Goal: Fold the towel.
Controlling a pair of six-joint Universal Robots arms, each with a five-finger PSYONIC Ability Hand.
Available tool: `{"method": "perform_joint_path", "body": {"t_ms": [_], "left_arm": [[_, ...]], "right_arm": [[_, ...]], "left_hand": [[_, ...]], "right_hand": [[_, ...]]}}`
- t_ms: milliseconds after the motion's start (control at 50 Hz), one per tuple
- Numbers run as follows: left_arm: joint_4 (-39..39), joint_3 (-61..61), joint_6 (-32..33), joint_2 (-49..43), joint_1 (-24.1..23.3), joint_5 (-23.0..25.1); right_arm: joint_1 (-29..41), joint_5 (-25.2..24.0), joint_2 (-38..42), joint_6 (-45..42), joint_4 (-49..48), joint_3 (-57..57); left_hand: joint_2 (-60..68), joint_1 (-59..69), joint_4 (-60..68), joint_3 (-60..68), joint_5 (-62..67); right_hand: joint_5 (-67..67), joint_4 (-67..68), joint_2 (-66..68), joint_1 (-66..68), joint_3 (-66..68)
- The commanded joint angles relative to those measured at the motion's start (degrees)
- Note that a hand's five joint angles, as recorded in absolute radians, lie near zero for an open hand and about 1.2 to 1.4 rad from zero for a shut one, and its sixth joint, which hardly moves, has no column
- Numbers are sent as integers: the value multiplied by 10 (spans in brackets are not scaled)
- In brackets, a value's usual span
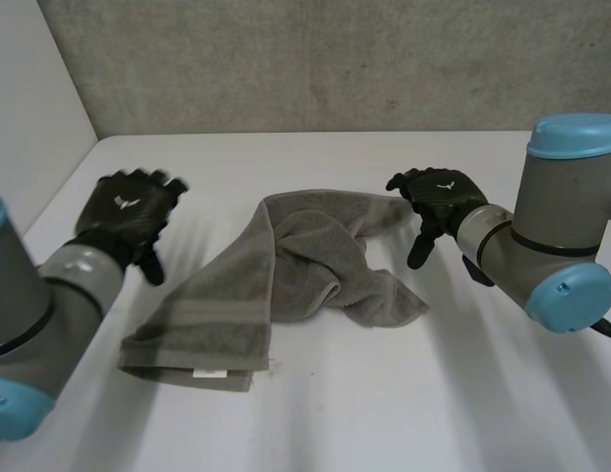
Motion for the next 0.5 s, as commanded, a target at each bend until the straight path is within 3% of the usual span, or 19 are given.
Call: {"method": "perform_joint_path", "body": {"t_ms": [20,120,220,300,320,360,380,400,420,500], "left_arm": [[-4,114,-103,-95,-64,-9],[-33,177,-166,-161,-87,-24],[-93,240,-235,-216,-89,-43],[-131,273,-291,-242,-90,-46],[-151,292,-335,-257,-90,-46],[-161,302,-362,-266,-90,-46],[-167,310,-386,-273,-92,-46],[-167,310,-386,-273,-92,-46],[-171,316,-405,-279,-95,-46],[-172,320,-442,-290,-110,-55]], "right_arm": [[10,-40,21,68,7,-14],[35,-45,50,140,20,-33],[46,-45,67,173,29,-42],[51,-37,79,190,32,-42],[51,-37,79,190,32,-42],[51,-37,85,189,32,-40],[51,-35,87,185,32,-36],[51,-35,87,185,32,-35],[51,-34,86,183,33,-29],[52,-34,75,176,35,-2]], "left_hand": [[42,39,41,40,40],[183,180,182,181,181],[202,199,201,200,200],[200,197,199,198,199],[195,192,194,193,194],[192,189,191,190,190],[190,187,189,188,188],[190,187,189,188,188],[189,186,188,187,187],[172,169,171,170,170]], "right_hand": [[0,29,31,13,34],[2,31,33,15,36],[8,38,40,21,43],[109,138,140,122,143],[109,139,141,122,144],[300,329,331,313,334],[469,499,501,482,504],[471,500,502,484,505],[621,650,652,634,655],[669,698,700,682,703]]}}
